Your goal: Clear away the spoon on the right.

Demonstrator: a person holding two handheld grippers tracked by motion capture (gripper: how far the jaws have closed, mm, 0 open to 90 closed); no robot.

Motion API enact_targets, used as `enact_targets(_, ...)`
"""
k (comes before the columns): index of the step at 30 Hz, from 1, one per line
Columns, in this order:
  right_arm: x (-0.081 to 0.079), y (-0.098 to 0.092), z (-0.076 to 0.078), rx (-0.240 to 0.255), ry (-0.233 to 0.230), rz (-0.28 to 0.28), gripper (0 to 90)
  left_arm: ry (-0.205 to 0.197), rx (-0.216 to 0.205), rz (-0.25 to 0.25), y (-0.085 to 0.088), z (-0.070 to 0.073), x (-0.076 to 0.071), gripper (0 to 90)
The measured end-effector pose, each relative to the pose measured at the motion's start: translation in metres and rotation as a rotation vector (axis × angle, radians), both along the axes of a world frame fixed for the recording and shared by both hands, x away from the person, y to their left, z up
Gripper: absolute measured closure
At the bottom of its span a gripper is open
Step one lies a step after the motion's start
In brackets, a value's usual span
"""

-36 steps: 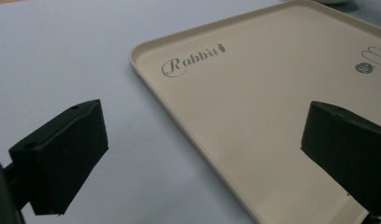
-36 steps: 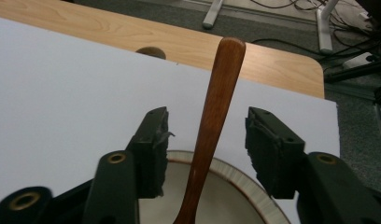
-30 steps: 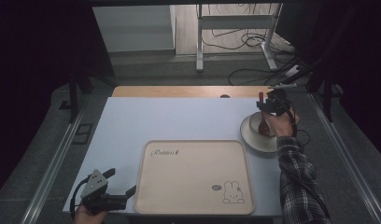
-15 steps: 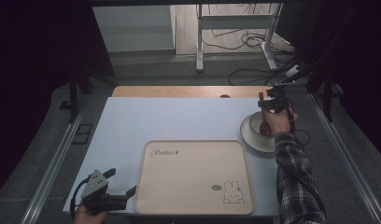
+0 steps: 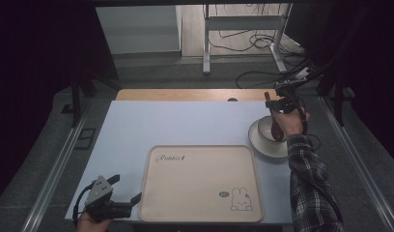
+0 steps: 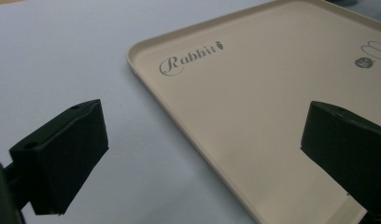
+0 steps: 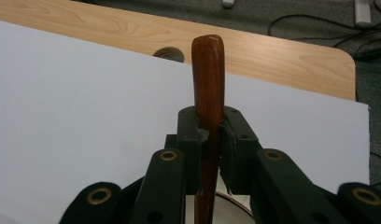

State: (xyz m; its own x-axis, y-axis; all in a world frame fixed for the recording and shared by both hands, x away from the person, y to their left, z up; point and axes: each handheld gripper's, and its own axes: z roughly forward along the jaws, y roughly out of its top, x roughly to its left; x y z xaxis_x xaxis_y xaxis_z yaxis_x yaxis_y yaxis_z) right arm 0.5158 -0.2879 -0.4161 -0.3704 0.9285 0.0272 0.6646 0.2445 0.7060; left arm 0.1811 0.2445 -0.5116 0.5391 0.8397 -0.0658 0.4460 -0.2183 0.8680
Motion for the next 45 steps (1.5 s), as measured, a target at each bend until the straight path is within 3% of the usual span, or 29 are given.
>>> enact_targets(11,-0.013,0.011,0.025,-0.053,0.002,0.105,80.8,0.003,0.003,0.0,0.0,0.0,0.0,0.4)
enact_targets(18,-0.024,0.013,0.04,-0.067,-0.013,0.14,85.0,0.004,0.005,-0.001,-0.001,0.0,0.0,0.4)
enact_targets(29,-0.034,0.011,0.05,-0.073,-0.023,0.151,85.5,0.004,0.008,-0.002,-0.001,0.0,0.001,0.4)
enact_targets(45,-0.062,0.021,0.083,-0.142,-0.015,0.237,85.5,0.007,0.015,-0.006,-0.002,0.0,0.001,0.4)
